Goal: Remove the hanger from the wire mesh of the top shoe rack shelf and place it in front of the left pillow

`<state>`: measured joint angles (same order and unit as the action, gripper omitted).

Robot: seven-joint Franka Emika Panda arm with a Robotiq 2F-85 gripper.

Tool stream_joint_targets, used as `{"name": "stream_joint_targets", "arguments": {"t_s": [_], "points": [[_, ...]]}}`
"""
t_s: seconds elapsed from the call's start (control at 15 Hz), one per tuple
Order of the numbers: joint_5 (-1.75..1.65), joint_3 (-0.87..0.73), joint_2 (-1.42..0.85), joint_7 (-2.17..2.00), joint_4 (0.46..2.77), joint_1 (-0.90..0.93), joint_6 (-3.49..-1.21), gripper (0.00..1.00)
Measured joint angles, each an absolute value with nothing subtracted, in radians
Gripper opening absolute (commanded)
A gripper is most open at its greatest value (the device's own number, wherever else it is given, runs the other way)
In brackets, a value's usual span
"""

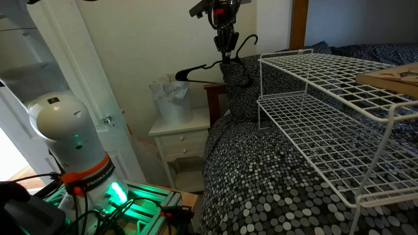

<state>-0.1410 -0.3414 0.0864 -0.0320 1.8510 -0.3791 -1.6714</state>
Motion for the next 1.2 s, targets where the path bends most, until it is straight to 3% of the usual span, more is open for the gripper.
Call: {"name": "stream_joint_targets", "arguments": {"t_s": [1.0,1.07,1.2], "points": [[-0.697,-0.105,0.244,-0.609,2.206,-0.281,-1.843,0.02],[-0.722,-0.099,0.247,-0.632,2.234,-0.271,-1.866,0.08],[-0.744,-0.095,0.246,-0.654,2.277,-0.255,-1.897,0.08]]}}
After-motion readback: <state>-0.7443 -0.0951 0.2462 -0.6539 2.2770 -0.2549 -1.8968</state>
